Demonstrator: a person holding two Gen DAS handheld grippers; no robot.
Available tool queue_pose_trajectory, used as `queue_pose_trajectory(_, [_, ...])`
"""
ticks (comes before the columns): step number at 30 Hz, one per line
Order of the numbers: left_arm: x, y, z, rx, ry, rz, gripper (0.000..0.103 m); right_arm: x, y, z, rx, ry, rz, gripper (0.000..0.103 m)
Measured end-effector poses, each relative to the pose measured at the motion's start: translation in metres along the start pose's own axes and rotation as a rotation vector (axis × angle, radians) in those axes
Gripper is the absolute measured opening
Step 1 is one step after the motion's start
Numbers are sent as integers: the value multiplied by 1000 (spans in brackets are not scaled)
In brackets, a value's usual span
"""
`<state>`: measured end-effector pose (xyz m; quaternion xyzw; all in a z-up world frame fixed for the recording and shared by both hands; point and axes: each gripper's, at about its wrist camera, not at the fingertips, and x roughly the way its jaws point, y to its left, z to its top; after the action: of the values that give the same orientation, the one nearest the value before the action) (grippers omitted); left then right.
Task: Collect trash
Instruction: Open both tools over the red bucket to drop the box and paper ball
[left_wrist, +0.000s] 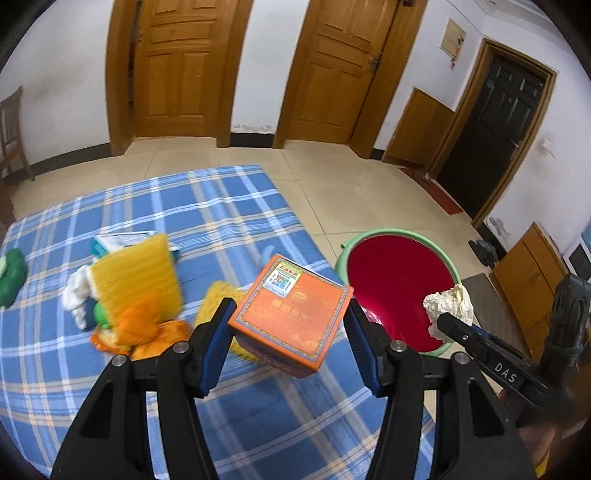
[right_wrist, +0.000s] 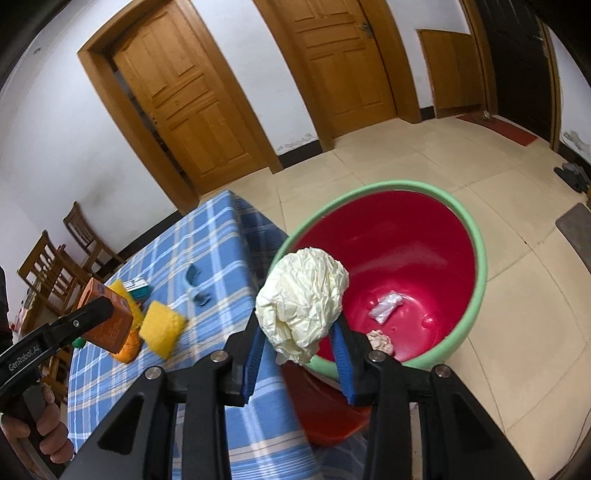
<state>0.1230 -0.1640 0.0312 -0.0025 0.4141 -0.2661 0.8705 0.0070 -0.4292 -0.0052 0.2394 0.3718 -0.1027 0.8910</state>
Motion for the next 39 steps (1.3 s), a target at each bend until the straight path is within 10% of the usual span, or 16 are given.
queue_pose_trajectory(39, [112, -97, 26, 179, 152, -94, 59, 11, -76, 6, 188, -3, -49, 66])
